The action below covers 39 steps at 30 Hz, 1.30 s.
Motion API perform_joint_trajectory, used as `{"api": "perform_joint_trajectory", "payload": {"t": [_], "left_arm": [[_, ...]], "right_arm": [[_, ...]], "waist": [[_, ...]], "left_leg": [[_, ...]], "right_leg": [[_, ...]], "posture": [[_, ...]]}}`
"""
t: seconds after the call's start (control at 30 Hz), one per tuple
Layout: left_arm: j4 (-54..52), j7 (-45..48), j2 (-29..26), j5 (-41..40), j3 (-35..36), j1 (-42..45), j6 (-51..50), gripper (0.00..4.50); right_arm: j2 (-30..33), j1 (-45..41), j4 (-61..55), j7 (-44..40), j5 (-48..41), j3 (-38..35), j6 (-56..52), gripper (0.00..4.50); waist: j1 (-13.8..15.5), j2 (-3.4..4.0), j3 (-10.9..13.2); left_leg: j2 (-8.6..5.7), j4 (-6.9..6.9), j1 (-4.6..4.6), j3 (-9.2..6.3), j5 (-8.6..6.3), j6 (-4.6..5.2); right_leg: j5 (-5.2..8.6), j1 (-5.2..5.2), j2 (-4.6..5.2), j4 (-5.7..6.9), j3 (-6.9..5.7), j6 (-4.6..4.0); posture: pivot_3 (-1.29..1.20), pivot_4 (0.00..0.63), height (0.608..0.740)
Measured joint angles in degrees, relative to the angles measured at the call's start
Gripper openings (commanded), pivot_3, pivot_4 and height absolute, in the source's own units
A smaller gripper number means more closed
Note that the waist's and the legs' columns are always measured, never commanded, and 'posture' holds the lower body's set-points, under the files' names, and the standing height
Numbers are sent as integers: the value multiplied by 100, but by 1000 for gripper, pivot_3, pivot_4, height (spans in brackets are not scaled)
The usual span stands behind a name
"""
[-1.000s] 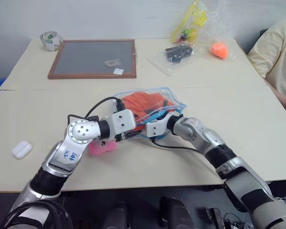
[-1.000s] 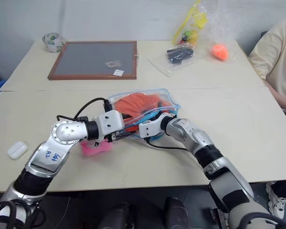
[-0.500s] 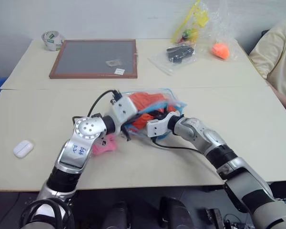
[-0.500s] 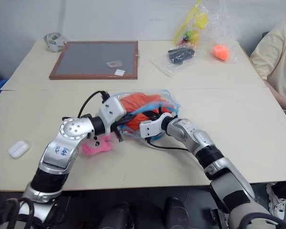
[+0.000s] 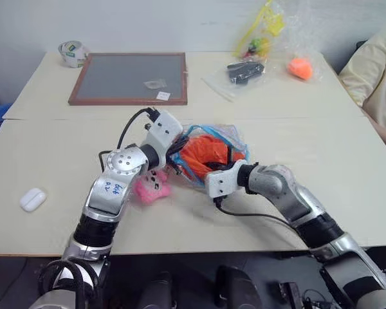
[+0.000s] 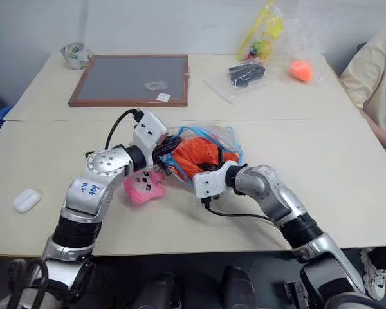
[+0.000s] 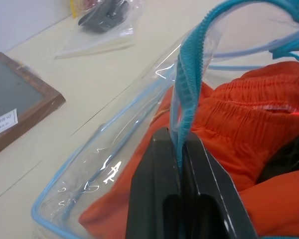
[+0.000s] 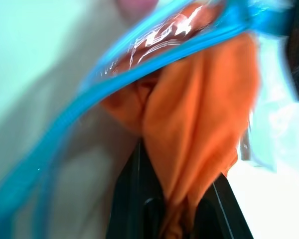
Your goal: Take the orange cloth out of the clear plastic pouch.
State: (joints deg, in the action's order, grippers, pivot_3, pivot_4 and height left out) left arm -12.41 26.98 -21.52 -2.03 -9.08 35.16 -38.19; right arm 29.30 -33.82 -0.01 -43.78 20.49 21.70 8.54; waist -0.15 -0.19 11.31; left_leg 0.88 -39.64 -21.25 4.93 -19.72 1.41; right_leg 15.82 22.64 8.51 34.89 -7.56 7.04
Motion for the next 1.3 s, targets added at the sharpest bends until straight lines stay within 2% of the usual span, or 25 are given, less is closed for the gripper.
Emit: {"api": "perform_joint_trajectory", "payload": {"t": [0.1, 0.17, 0.33, 0.4, 0.47, 0.57, 0.67, 0.77, 0.87, 0.93, 1.03, 1.07, 1.1, 1.2, 1.3], "left_arm": [[15, -11, 49, 13, -52, 2, 22, 0], [43, 2, 82, 12, -104, 35, 64, 0], [296, 90, 7, 27, -179, 54, 168, 0], [323, 130, -60, 34, -202, 53, 210, 0], [330, 197, -173, 68, -267, 54, 297, 0], [259, 309, -376, 111, -304, -20, 372, 0], [94, 386, -520, 141, -309, -146, 389, 0], [-102, 505, -718, 235, -365, -315, 509, 0], [-337, 671, -877, 232, -374, -459, 611, 0], [-509, 812, -993, 220, -371, -561, 663, 0], [-581, 959, -1047, 210, -379, -640, 712, 0], [-610, 1016, -1056, 206, -392, -658, 715, 477], [-657, 1060, -1063, 194, -396, -676, 714, 704], [-772, 1191, -1091, 126, -388, -710, 694, 1589], [-913, 1299, -1123, 30, -352, -806, 622, 2567]], "right_arm": [[-166, 145, -720, -442, -795, -287, -1060, 16], [-169, 354, -1362, -830, -1589, -545, -2130, 16], [612, 582, -2428, -1848, -3749, -1581, -3986, 16], [847, 519, -2571, -1982, -4200, -1964, -4271, 16], [1222, 495, -2550, -2148, -4726, -2427, -4661, 16], [2280, 516, -2088, -2642, -5480, -3362, -5265, 16], [3156, 492, -1144, -3091, -5684, -4014, -5413, 16], [3807, 253, 263, -3386, -5206, -3983, -4728, 16], [4129, -286, 1670, -3220, -4178, -3511, -3279, 16], [4034, -788, 2653, -2490, -3179, -3017, -1840, 16], [3606, -789, 3320, -1463, -2292, -2680, -401, 16], [3438, -594, 3362, -1222, -2068, -2584, 71, 16], [3292, -339, 3331, -1059, -1942, -2506, 434, 16], [2816, 499, 3026, -723, -1702, -2262, 1051, 1010], [2635, 1116, 2641, -525, -1522, -2142, 1267, 2035]], "waist": [[24, 0, 0], [61, 0, 0], [133, 2, 2], [138, 2, 2], [142, 5, 4], [168, 7, 7], [158, 7, 7], [135, 7, 7], [82, 9, 8], [21, 9, 8], [-20, 10, 8], [-12, 10, 8], [1, 10, 8], [54, 16, 11], [116, 24, 15]], "left_leg": [[0, -3, -2, -3, 0, 1], [-2, -4, -4, -7, -2, 4], [-4, -4, -6, -3, -8, 15], [-3, -3, -5, -3, -9, 14], [-3, -2, -6, -1, -10, 15], [-4, -2, -12, 0, -13, 21], [-4, -1, -11, 10, -19, 31], [-6, 1, -5, 30, -22, 35], [-6, 7, 0, 40, -23, 35], [-6, 9, -1, 45, -22, 31], [-2, 20, 0, 45, -16, 18], [-3, 30, 0, 44, -12, 12], [-2, 36, -1, 43, -9, 7], [-3, 39, -6, 42, -3, 4], [-8, 35, -6, 37, 0, 12]], "right_leg": [[0, 0, 2, 3, -2, 0], [0, 0, 3, 1, -4, 0], [-3, 1, 4, -6, -2, 3], [-3, 1, 4, -7, -2, 3], [-3, 2, 5, -10, -1, 3], [-4, 2, 8, -21, -3, 6], [-8, 0, 7, -32, 1, 11], [-10, 2, 7, -37, 14, 17], [-11, 7, 7, -37, 22, 18], [-11, 13, 6, -36, 26, 18], [-10, 15, 3, -38, 23, 17], [-10, 16, 2, -40, 20, 17], [-9, 16, 0, -42, 14, 16], [-9, 16, 0, -42, 5, 15], [-11, 16, 4, -41, 17, 18]], "posture": [[0, 150, 740], [0, 150, 740], [0, 150, 740], [0, 150, 740], [0, 150, 740], [0, 150, 740], [0, 150, 740], [0, 150, 740], [0, 150, 740], [0, 150, 740], [0, 150, 740], [0, 150, 740], [0, 150, 740], [0, 150, 740], [0, 150, 740]]}}
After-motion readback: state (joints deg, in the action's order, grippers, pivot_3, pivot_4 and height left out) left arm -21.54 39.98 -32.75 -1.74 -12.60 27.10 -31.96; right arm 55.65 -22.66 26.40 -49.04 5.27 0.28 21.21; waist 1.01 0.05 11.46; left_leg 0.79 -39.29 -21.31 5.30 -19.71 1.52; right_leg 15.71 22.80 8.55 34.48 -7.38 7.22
